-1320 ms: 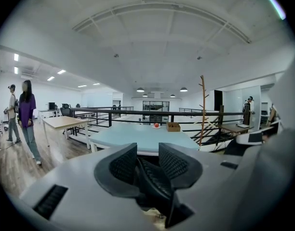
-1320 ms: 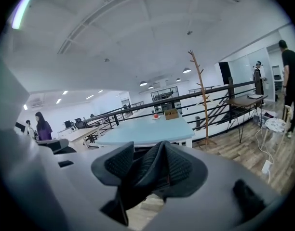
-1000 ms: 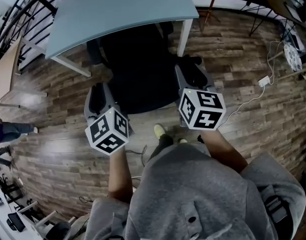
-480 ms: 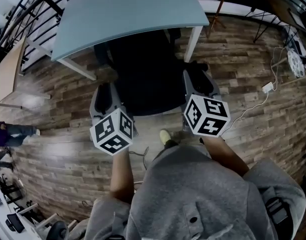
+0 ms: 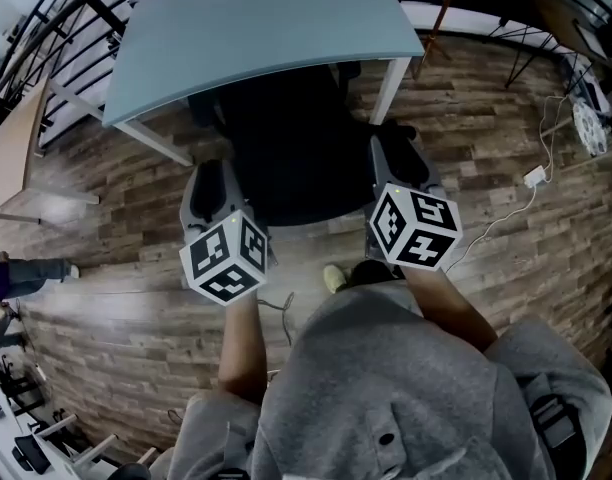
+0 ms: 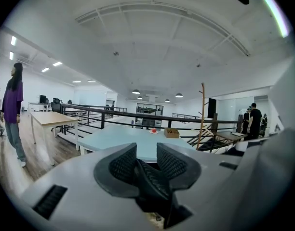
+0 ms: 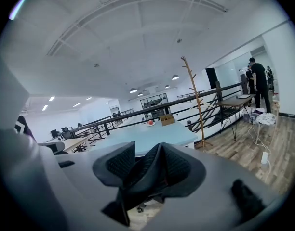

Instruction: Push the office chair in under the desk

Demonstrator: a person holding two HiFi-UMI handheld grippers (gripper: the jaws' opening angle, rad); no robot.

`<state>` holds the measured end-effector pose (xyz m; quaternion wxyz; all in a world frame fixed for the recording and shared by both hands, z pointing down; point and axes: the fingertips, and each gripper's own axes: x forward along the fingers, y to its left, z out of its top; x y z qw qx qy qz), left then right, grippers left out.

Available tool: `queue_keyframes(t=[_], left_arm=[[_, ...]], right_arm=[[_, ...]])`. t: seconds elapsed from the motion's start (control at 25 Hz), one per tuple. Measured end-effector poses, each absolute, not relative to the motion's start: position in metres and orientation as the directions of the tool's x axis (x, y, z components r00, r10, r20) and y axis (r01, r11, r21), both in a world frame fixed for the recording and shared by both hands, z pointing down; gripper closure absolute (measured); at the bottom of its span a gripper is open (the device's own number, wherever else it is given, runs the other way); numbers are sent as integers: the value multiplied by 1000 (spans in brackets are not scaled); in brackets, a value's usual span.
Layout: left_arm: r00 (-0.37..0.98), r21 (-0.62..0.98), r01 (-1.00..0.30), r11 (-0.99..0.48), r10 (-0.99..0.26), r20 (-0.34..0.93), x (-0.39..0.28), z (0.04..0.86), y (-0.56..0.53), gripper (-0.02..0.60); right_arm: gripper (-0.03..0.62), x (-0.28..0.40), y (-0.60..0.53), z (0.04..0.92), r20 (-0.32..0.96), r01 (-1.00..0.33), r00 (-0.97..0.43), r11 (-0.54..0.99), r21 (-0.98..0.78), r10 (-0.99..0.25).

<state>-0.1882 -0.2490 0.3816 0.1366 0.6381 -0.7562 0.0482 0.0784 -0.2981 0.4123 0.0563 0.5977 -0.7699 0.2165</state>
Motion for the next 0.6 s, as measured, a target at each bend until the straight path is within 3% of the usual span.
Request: queue_keyframes(t=[0.6], left_arm=[[-126, 125, -978, 165, -954, 273, -211, 382, -272, 460]], right_arm=[[407, 57, -320, 411, 337, -940, -272, 175, -292, -901]])
